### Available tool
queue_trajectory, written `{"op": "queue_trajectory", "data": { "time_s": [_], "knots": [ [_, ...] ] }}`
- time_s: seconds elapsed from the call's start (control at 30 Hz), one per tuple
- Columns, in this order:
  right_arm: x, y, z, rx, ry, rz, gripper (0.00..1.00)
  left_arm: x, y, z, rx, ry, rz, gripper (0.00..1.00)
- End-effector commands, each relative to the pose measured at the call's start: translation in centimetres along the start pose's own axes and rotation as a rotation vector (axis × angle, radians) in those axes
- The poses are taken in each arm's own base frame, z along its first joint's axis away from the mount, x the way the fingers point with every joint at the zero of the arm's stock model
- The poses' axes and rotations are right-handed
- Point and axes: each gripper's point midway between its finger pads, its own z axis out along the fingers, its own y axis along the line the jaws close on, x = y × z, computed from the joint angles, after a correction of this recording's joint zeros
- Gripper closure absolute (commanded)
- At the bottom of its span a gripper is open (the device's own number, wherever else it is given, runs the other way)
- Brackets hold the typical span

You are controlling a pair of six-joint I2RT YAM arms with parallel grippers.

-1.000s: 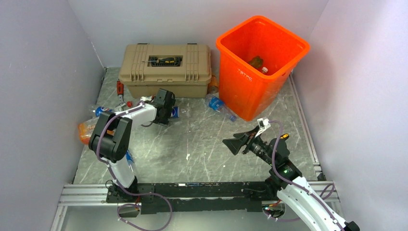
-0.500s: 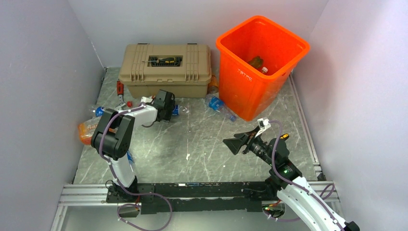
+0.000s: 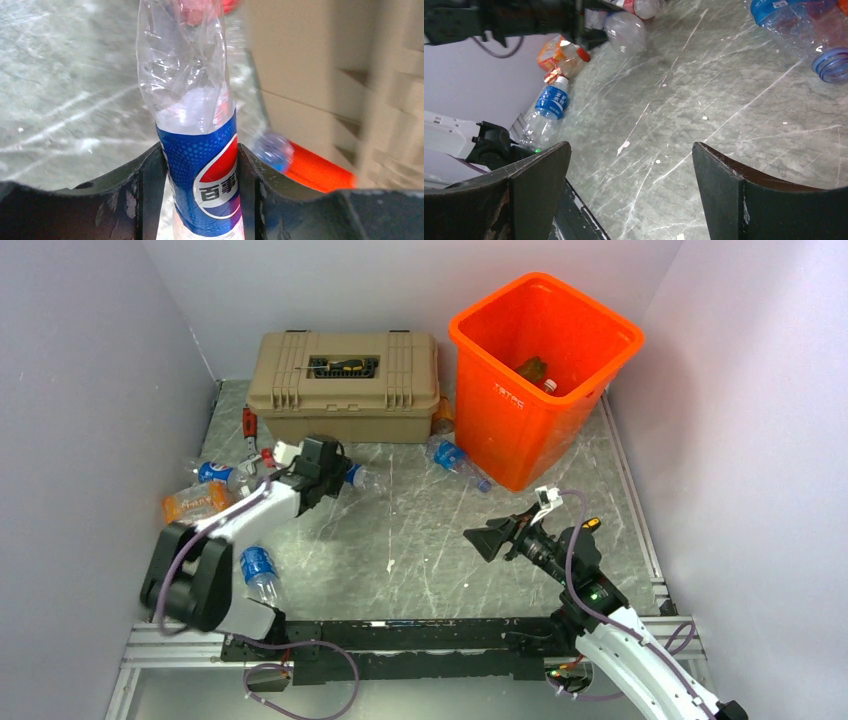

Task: Put the plastic bottles in the bin
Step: Pick up the plastic bottle at the center of the board.

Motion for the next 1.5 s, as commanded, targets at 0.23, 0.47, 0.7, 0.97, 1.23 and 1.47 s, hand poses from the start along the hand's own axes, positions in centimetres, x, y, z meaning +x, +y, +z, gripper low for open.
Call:
{"op": "queue_trajectory", "data": {
  "time_s": [0.23, 0.47, 0.7, 0.97, 1.23, 1.47],
  "knots": [
    [-4.6, 3.5, -0.2, -0.069, -0.090, -0.025, 0.04, -3.4, -6.3, -17.9, 0.484, -0.001, 0.664, 0.48],
    [-5.4, 4.8, 0.1, -0.106, -0.077, -0.012, 0.04, -2.2, -9.8, -28.8, 0.996, -0.064, 1.236, 0.39],
    [-5.8, 7.4, 0.6, -0.232, -0.060, 0.052, 0.04, 4.5, -6.3, -35.3, 1.570, 0.162, 1.430, 0.42],
    [-8.6, 9.7, 0.5, -0.294, -0.128, 0.046, 0.04, 5.8, -4.0, -34.0, 1.661, 0.152, 1.387, 0.61],
    [-11.8, 12.8, 0.0, -0.428, -0.257, 0.118, 0.04, 5.6, -3.9, -34.2, 1.659, 0.141, 1.352, 0.63],
    [-14.7, 16.6, 1.2, -0.487, -0.339, 0.132, 0.06, 5.7, -3.8, -34.0, 1.653, 0.148, 1.344, 0.63]
  ]
}}
